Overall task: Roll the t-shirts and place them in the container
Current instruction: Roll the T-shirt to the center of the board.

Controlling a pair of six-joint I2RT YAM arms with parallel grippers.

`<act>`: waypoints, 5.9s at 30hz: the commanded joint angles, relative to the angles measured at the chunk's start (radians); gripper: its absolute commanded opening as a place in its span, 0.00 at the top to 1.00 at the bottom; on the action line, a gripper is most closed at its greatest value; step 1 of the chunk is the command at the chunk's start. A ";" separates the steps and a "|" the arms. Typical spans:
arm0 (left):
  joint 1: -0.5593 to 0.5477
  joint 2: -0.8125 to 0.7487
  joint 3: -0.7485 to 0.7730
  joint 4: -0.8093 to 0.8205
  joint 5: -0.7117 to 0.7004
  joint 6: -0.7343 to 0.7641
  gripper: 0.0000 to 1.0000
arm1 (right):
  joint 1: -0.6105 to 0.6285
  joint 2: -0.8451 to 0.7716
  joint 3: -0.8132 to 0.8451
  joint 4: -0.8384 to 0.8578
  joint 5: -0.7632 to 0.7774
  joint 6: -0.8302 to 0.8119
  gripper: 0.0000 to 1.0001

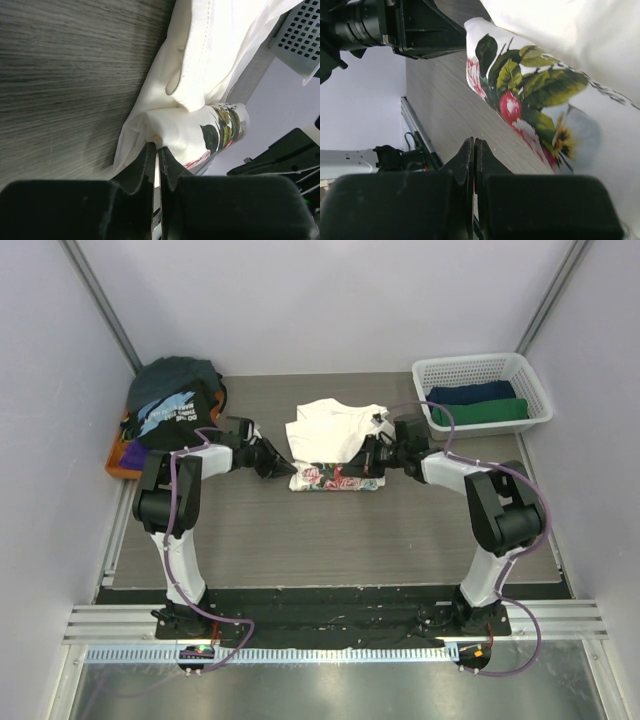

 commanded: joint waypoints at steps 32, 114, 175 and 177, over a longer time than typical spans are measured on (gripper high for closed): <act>-0.122 -0.230 0.098 -0.036 -0.100 0.154 0.72 | -0.020 0.384 0.314 0.142 -0.062 0.090 0.99; -0.220 -0.335 -0.463 0.544 -0.400 0.406 0.53 | -0.055 -0.087 -0.120 -0.148 0.478 -0.229 0.51; -0.410 -0.943 -0.716 -0.083 -0.420 0.206 0.99 | 0.075 -0.850 -0.553 -0.521 0.388 0.000 0.99; -0.410 -0.908 -0.687 -0.079 -0.410 0.211 0.98 | 0.075 -0.831 -0.542 -0.521 0.385 -0.008 0.99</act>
